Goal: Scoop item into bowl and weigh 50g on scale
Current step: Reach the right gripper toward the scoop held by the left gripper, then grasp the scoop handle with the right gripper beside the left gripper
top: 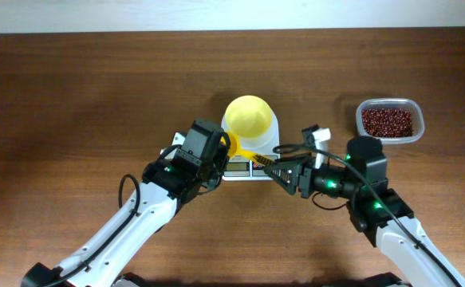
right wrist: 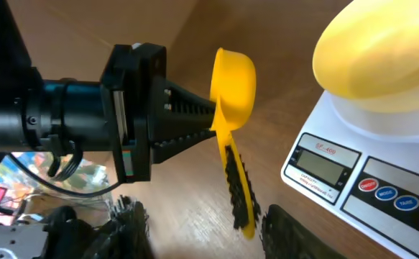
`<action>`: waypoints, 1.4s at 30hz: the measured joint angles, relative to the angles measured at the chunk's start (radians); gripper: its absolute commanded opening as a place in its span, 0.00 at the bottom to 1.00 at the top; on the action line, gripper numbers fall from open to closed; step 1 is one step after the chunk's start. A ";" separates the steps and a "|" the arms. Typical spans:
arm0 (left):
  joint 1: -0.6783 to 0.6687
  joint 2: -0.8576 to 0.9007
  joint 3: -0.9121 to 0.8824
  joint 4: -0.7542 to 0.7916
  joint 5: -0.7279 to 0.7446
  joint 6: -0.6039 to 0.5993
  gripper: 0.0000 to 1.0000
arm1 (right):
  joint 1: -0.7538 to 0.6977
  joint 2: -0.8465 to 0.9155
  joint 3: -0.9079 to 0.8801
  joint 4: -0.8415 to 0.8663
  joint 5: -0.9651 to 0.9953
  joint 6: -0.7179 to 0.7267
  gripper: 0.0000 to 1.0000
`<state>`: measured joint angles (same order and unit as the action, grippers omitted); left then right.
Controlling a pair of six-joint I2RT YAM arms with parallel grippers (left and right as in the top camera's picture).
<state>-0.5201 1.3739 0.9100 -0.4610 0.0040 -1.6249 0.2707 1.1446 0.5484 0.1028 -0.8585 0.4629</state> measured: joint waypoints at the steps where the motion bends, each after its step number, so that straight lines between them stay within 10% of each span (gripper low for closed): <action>1: 0.000 0.000 0.000 0.000 0.007 0.000 0.00 | 0.015 0.000 0.000 0.011 0.021 0.001 0.50; 42: -0.090 0.000 0.001 0.092 0.112 -0.003 0.00 | 0.056 0.007 0.000 0.085 0.115 0.147 0.11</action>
<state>-0.6106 1.3739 0.9108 -0.3695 0.1162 -1.6279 0.3271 1.1515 0.5480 0.1875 -0.7437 0.6098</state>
